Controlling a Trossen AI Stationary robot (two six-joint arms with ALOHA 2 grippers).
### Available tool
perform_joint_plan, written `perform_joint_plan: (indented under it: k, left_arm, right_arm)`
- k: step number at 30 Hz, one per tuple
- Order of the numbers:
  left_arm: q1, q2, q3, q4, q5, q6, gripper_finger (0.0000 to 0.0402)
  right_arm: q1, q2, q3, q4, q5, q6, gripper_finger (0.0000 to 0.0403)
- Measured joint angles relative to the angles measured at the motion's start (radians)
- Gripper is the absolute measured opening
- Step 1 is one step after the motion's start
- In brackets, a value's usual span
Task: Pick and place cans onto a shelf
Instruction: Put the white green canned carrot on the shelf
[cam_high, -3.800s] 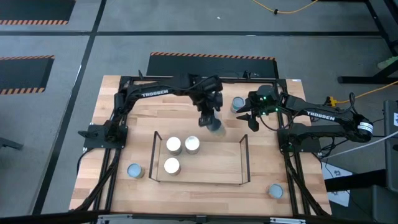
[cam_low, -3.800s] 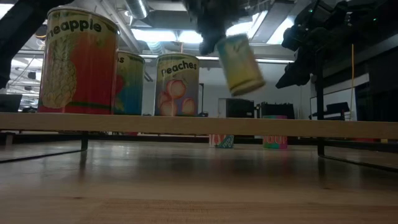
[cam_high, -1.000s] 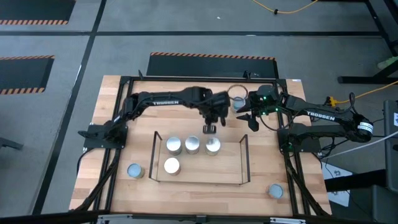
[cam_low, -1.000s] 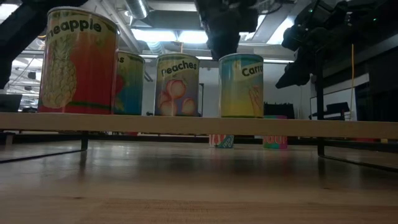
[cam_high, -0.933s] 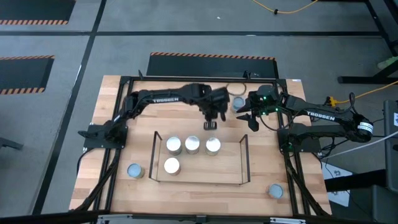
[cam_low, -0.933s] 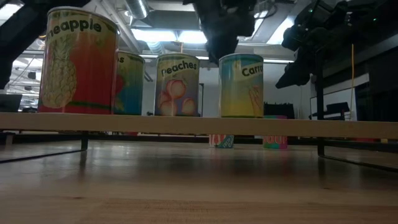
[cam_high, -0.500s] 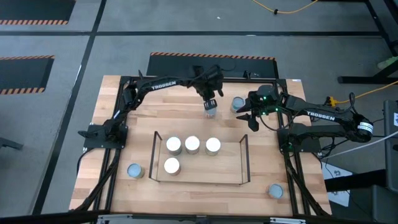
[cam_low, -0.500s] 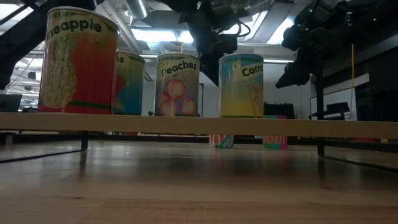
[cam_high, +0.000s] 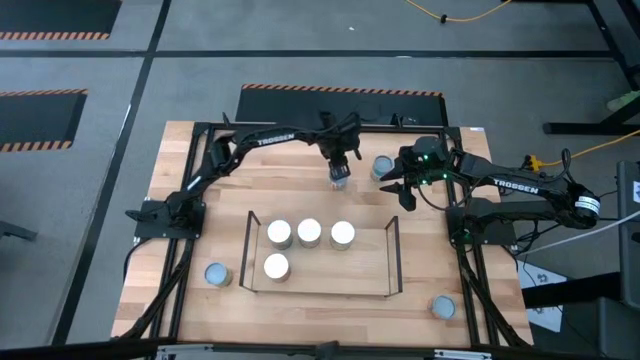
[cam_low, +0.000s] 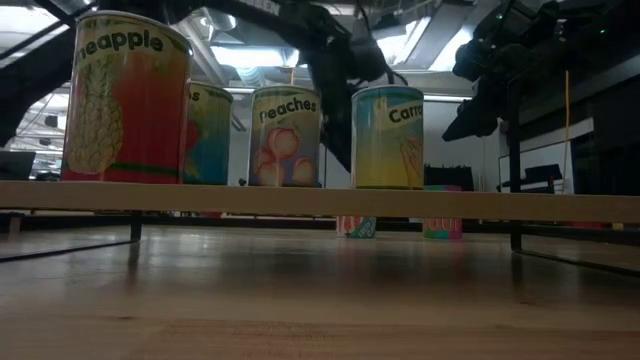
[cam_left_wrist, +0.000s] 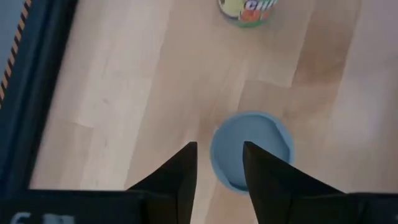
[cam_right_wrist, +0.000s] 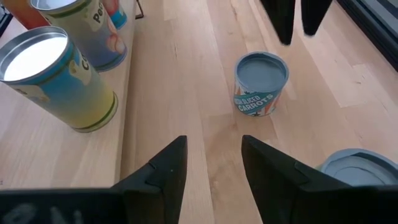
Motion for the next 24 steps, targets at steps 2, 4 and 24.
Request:
perform_joint_plan:
  k: [2,4,24]
  left_arm:
    - [-0.001,0.023,0.000,0.001,-0.003,0.000,0.0123]
    - [0.000,0.038,-0.002,-0.003,-0.004,-0.001,0.0123]
    - [0.000,0.101,-0.002,0.014,-0.005,0.000,0.0123]
  right_arm:
    - [0.000,0.000,0.000,0.000,0.000,0.000,0.0158]
    - [0.000,0.000,0.000,-0.001,0.000,0.000,0.0158]
    - [0.001,0.001,0.000,-0.003,0.000,0.003,0.0158]
